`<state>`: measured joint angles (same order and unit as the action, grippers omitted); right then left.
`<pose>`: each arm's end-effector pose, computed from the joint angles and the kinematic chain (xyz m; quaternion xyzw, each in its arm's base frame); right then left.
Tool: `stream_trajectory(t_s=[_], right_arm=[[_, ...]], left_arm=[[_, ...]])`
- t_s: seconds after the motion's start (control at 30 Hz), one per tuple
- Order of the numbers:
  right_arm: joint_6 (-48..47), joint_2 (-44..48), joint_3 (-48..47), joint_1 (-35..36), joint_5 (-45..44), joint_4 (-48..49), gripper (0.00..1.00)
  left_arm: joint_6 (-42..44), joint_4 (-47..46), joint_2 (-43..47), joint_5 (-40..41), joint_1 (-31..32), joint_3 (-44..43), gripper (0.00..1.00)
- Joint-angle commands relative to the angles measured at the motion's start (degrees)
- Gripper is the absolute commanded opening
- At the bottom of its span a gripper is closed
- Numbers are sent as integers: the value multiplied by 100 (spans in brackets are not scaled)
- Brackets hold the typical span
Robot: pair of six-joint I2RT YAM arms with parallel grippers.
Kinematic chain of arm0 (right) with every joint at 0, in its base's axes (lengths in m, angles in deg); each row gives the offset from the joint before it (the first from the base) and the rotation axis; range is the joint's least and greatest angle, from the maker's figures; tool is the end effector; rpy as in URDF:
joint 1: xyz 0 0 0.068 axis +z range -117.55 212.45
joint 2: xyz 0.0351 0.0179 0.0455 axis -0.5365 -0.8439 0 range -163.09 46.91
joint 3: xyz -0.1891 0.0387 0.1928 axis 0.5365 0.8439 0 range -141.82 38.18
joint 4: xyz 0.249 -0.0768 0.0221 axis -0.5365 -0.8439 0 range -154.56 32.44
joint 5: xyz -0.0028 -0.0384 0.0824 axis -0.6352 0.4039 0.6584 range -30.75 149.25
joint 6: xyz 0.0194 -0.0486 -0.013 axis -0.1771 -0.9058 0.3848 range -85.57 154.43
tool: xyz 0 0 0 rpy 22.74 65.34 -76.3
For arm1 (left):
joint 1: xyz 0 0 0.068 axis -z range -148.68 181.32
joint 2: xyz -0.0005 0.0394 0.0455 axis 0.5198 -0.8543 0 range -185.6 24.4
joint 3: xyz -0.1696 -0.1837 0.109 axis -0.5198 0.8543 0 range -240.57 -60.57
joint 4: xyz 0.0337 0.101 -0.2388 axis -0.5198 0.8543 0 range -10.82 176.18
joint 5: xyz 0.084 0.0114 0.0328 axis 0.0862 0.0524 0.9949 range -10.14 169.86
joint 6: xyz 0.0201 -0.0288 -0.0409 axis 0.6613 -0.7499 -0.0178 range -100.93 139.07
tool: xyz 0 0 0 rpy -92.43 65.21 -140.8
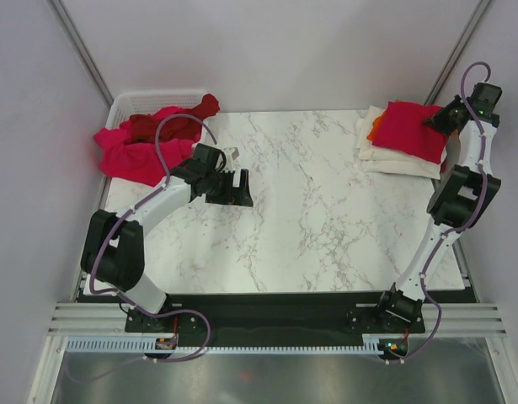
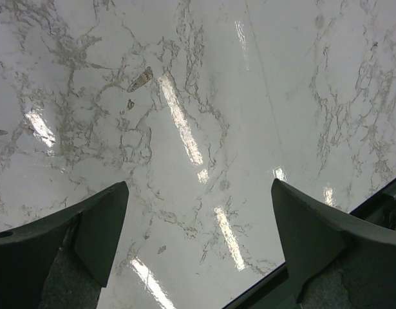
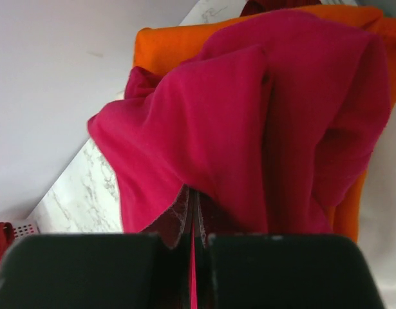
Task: Fold and stack the t-shirts
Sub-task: Reset both grippers
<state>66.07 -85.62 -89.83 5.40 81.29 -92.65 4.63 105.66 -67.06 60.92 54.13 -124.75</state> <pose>0.4781 -0.2291 0.2803 0.3643 0.8141 0.1895 0.4105 0.3050 -0.1408 0.2316 0.1195 0.9312 -0.2462 0.2408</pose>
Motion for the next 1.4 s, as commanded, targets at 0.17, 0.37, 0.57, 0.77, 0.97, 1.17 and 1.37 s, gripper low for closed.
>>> stream_trajectory(t_s=[0.17,0.37,0.57,0.77,0.97,1.17,1.37], right_arm=[[-325,-449,-786,-143,-1296,556,1],[-536,-678,-796,-108,-1879,1056,23],[-904,-748,-1086,-99,-2502,1276,41],[-1580,-485,-1130,199,-4363,1487,64],[-2152,16,-1130,858,-5392,1970,95],[-2189,1113,-684,1465,-5659,2006,98],[-1390,2994,1071,2501,-4991,2024,98]], left_arm=[[117,-117,-91,101,48,-24,100],[134,-90,-135,136,48,-24,100],[143,-73,-179,145,83,-15,100],[143,-73,-170,145,145,-24,100],[160,-64,-100,232,198,-33,100],[178,-46,84,373,207,-33,100],[21,-204,504,268,207,-191,100]])
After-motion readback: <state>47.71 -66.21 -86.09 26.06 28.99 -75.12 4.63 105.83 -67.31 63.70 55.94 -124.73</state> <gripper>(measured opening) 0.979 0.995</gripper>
